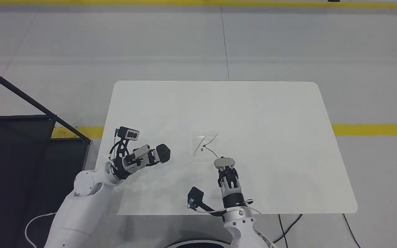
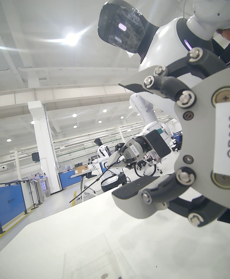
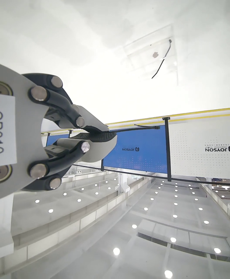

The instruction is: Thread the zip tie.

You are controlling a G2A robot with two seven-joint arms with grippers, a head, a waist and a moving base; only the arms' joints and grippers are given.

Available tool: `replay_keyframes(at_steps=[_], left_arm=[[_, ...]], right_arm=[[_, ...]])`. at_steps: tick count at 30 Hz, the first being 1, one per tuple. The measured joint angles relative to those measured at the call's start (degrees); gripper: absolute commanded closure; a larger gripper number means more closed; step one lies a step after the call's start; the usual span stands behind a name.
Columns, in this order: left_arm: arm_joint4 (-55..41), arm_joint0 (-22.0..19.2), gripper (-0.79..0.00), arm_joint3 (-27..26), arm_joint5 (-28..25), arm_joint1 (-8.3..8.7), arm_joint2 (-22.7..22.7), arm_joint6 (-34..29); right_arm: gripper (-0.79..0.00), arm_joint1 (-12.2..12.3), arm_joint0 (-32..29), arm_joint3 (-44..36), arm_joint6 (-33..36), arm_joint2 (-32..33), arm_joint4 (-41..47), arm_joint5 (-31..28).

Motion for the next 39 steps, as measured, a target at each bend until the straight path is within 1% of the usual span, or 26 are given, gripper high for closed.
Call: replay_keyframes(at_steps=[4,7,11,15,18,31,32,33,37,39], left_arm=[[0.0,0.0,-0.785,0.0,0.0,0.0,0.0,0.0],[0.0,0.0,-0.785,0.0,0.0,0.0,0.0,0.0],[0.0,0.0,-0.785,0.0,0.0,0.0,0.0,0.0],[0.0,0.0,-0.785,0.0,0.0,0.0,0.0,0.0],[0.0,0.0,-0.785,0.0,0.0,0.0,0.0,0.0],[0.0,0.0,-0.785,0.0,0.0,0.0,0.0,0.0],[0.0,0.0,-0.785,0.0,0.0,0.0,0.0,0.0],[0.0,0.0,-0.785,0.0,0.0,0.0,0.0,0.0],[0.0,0.0,-0.785,0.0,0.0,0.0,0.0,0.0],[0.0,0.0,-0.785,0.0,0.0,0.0,0.0,0.0]], right_arm=[[0.0,-0.97,1.61,2.67,3.08,-1.88,-4.66,-0.8],[0.0,-1.54,3.37,4.31,3.8,-3.15,-5.16,-2.72],[0.0,-1.87,6.66,6.76,3.6,-5.43,-5.06,-7.67],[0.0,-2.47,10.39,10.79,7.9,-8.24,-5.06,-13.24],[0.0,-3.07,12.23,13.39,9.75,-10.1,-5.07,-15.82],[0.0,-6.23,15.28,19.88,11.91,-11.14,-5.05,-17.44],[-0.018,-6.52,15.56,20.35,11.93,-11.19,-5.05,-17.72],[-0.089,-6.93,15.9,20.93,12.08,-11.3,-5.03,-18.02],[-0.228,-8.23,16.8,22.69,12.53,-11.39,-4.74,-18.67],[-0.262,-8.82,16.96,23.33,12.79,-11.35,-4.68,-18.76]])
